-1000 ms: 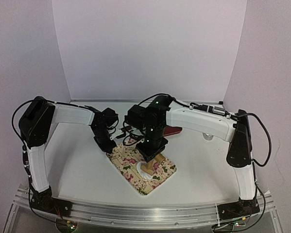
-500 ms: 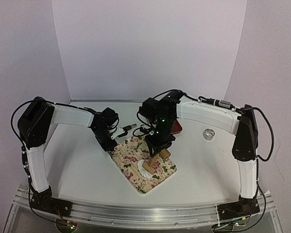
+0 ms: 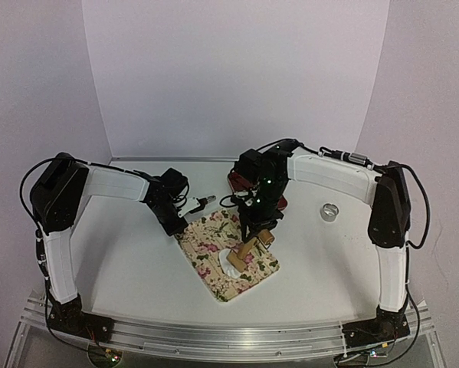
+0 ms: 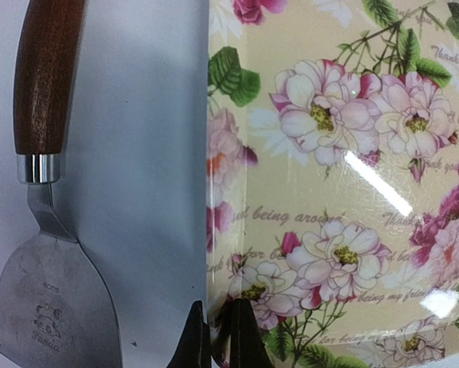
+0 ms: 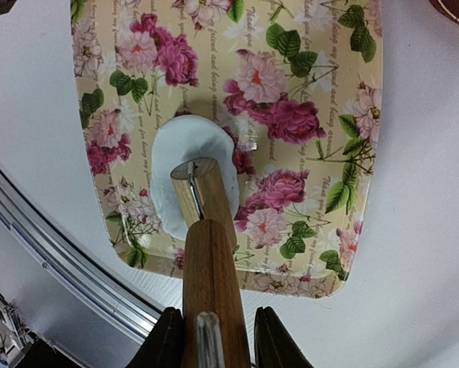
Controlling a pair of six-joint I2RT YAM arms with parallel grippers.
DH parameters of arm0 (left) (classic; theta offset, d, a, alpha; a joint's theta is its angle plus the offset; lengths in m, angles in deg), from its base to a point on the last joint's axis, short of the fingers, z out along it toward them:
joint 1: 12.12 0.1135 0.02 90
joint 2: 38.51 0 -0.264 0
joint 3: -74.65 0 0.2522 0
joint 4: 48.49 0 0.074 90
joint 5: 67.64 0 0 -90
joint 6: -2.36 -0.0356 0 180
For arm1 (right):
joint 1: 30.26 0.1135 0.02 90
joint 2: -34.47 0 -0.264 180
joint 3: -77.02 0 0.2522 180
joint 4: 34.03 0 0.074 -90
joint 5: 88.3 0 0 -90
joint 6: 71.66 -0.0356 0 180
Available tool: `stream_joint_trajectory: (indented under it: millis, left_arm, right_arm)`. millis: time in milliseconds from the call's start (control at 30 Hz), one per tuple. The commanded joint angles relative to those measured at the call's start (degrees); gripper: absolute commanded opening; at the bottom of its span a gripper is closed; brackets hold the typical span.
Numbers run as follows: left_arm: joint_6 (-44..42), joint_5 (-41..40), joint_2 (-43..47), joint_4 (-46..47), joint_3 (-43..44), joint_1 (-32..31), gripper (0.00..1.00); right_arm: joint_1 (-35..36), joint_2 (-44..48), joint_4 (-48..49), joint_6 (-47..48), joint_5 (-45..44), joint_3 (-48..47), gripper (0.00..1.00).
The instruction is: Roll out the dumpling wrappers from the dough
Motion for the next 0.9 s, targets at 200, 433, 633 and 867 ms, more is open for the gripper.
stream_joint_trajectory:
  millis: [200,433,633,867]
  left_arm:
    - [-2.39,-8.64,-6.21,2.51,0.04,2.46,0.00]
    - [-2.98,-8.94,-6.61,3.04,0.42,2.88,0.00]
    - [-3.54,-8.96,-6.95,3.39,1.00,3.17,0.00]
    - [-3.97,-8.77,-7.25,3.63,1.36,3.26,0.00]
  right_arm:
    - [-4.55,-6.49,-18.06,1.68,-14.58,5.80,0.00]
    - [-6.40,-6.54,-18.24,2.39,-14.35,5.73,0.00]
    - [-7.00,-6.86,-18.23,2.46,-14.26,5.83,0.00]
    - [-7.40,-7.09,-18.24,2.46,-13.95,5.54,0.00]
